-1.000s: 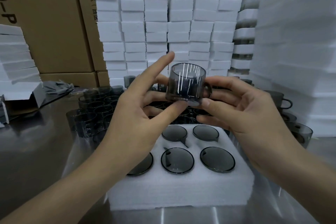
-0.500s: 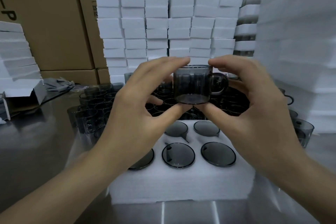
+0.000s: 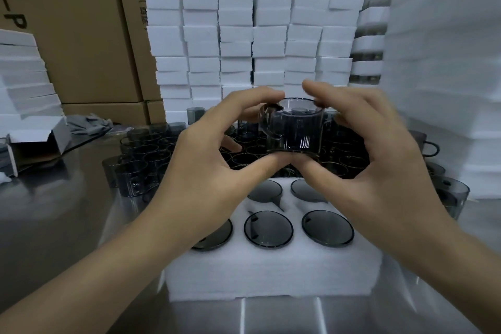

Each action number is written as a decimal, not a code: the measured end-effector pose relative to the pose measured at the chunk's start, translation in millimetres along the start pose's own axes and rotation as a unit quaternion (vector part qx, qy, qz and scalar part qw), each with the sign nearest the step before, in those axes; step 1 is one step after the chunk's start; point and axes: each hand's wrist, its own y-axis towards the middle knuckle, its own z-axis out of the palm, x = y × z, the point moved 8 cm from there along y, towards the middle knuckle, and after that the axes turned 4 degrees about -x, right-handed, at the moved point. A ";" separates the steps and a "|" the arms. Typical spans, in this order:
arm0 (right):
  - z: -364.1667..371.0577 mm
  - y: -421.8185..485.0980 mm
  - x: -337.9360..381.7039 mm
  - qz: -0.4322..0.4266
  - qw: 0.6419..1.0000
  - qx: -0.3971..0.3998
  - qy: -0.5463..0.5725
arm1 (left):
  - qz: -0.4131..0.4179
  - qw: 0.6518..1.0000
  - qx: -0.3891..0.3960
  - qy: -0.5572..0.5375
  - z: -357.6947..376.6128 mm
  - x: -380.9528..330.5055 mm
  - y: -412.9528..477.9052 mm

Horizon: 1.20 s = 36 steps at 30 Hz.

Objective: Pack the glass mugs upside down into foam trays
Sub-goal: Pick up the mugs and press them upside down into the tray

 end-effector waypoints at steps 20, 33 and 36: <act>29.1 20.7 2.4 0.020 0.989 0.104 0.100 | 0.076 0.991 0.054 0.096 7.8 -4.8 -2.9; 10.8 -2.4 -16.0 0.054 0.987 0.075 0.131 | -0.144 0.966 0.125 -0.174 17.7 33.9 -2.7; 10.3 -3.1 -18.1 0.064 0.989 0.050 0.121 | -0.158 0.957 0.162 -0.182 21.1 41.2 -5.0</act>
